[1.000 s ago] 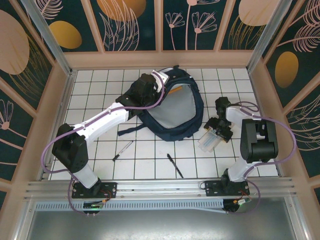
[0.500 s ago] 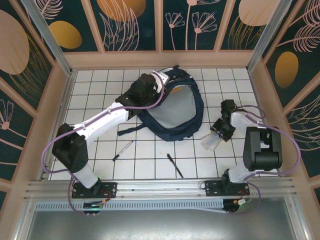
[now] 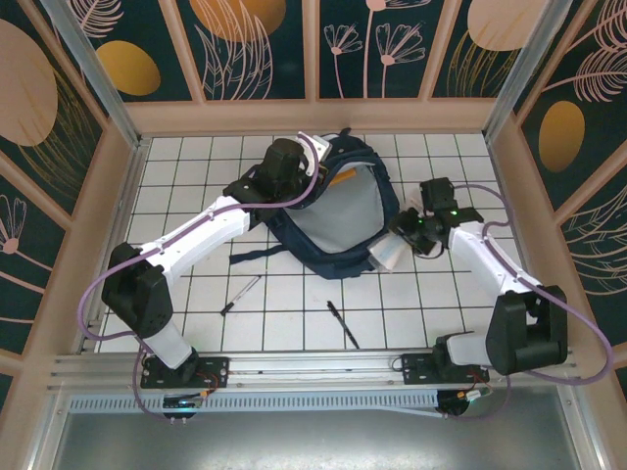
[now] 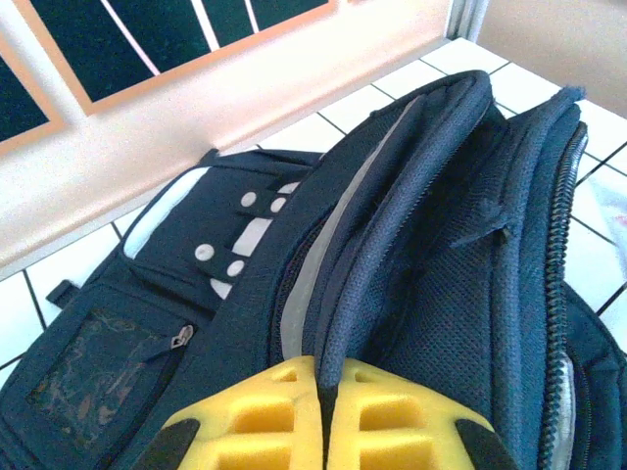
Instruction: Pack the student bag
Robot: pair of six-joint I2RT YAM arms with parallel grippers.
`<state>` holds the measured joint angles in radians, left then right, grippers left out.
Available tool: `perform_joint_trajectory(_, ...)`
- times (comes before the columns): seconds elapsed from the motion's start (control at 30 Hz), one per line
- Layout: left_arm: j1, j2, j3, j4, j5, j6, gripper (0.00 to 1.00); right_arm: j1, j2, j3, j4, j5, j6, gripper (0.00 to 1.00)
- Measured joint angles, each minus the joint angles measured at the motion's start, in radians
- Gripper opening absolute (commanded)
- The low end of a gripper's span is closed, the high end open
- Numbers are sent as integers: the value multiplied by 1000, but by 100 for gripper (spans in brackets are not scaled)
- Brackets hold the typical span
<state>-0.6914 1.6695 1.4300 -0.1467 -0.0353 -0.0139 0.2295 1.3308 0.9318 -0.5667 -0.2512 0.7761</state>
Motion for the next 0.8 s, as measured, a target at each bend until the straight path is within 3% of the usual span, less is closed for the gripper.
perform_joint_trajectory(0.23,2,1,23,-27,35,-18,0,133,166,117,204,-95,209,48)
perform_joint_trajectory(0.53,5,1,42,-45,67,-18,0,191,398,162,489,-56,482,43)
perform_joint_trajectory(0.8,13,2,56,-49,84,-18,0,264,592,289,678,14,575,45)
